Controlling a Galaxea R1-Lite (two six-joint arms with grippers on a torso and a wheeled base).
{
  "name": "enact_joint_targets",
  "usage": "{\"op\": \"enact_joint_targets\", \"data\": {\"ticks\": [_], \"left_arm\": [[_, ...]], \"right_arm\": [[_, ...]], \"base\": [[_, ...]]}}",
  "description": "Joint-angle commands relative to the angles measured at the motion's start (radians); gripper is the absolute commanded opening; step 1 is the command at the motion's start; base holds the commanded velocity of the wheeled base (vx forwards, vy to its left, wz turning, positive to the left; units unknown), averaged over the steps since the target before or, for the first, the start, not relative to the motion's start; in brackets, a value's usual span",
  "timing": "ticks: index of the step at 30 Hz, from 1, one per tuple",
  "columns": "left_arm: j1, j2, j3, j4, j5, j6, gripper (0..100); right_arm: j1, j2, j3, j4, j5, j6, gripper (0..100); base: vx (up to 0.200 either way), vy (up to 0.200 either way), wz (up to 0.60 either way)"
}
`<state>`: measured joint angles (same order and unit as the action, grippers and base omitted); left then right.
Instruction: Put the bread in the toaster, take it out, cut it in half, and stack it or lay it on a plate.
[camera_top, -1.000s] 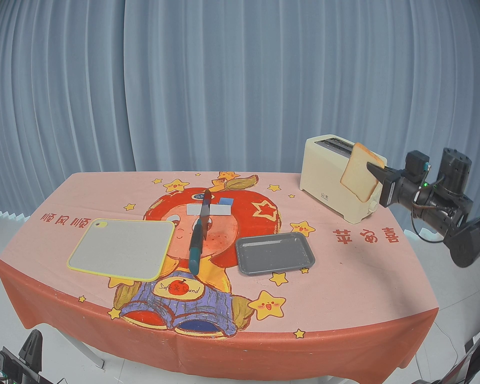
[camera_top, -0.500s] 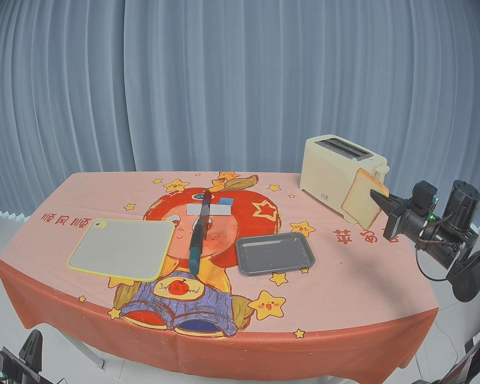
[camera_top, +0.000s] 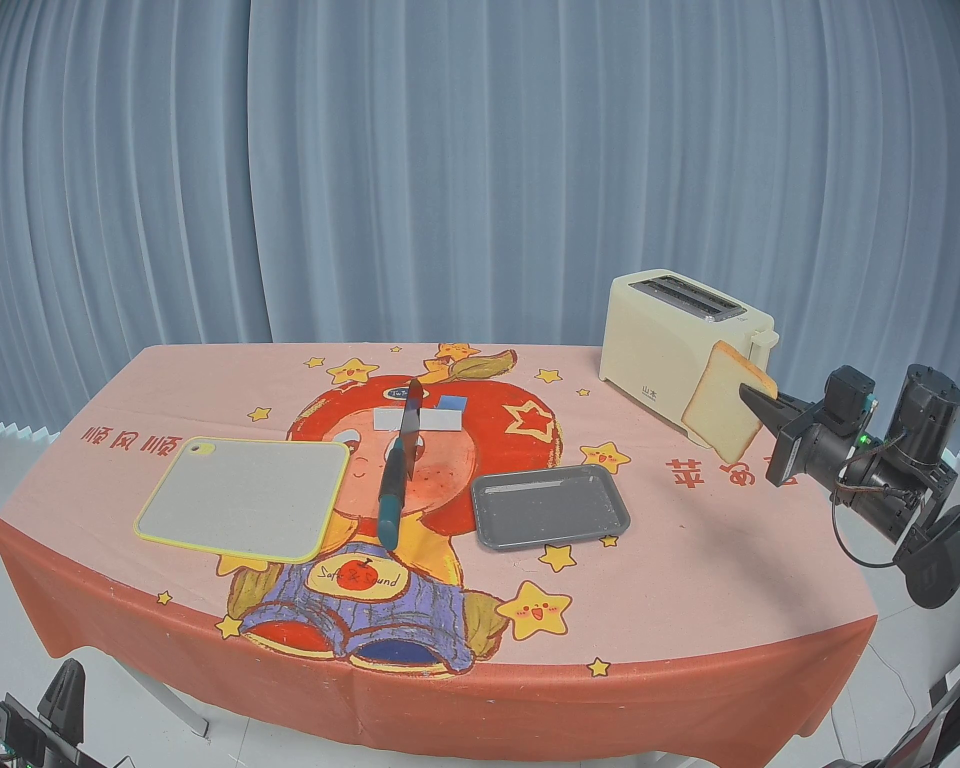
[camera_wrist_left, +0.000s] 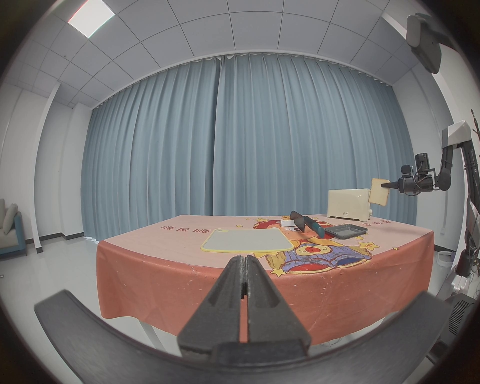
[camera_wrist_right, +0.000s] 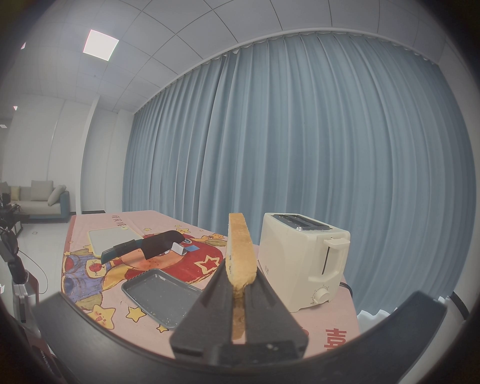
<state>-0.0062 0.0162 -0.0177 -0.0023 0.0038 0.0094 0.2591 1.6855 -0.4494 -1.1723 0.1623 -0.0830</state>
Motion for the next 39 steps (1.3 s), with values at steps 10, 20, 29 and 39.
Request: {"op": "enact_joint_targets", "data": {"ticks": [10,20,29,39], "left_arm": [[0.000,-0.002,0.018,-0.001,0.001,-0.008,0],[0.000,-0.002,0.018,-0.001,-0.002,-0.008,0],[0.000,-0.002,0.018,-0.001,-0.002,-0.006,0],[0.000,-0.002,0.018,-0.001,-0.002,-0.006,0]], "right_arm": [[0.011,0.033,0.014,-0.004,-0.001,-0.001,0],[0.025,0.028,0.024,-0.004,-0.003,-0.004,0],[0.034,0.025,0.028,-0.006,-0.004,-0.006,0],[0.037,0.028,0.035,-0.010,-0.004,-0.008,0]], "base": [[0.000,0.000,0.00],[0.000,0.000,0.00],[0.000,0.000,0.00],[0.000,0.100,0.00]]}}
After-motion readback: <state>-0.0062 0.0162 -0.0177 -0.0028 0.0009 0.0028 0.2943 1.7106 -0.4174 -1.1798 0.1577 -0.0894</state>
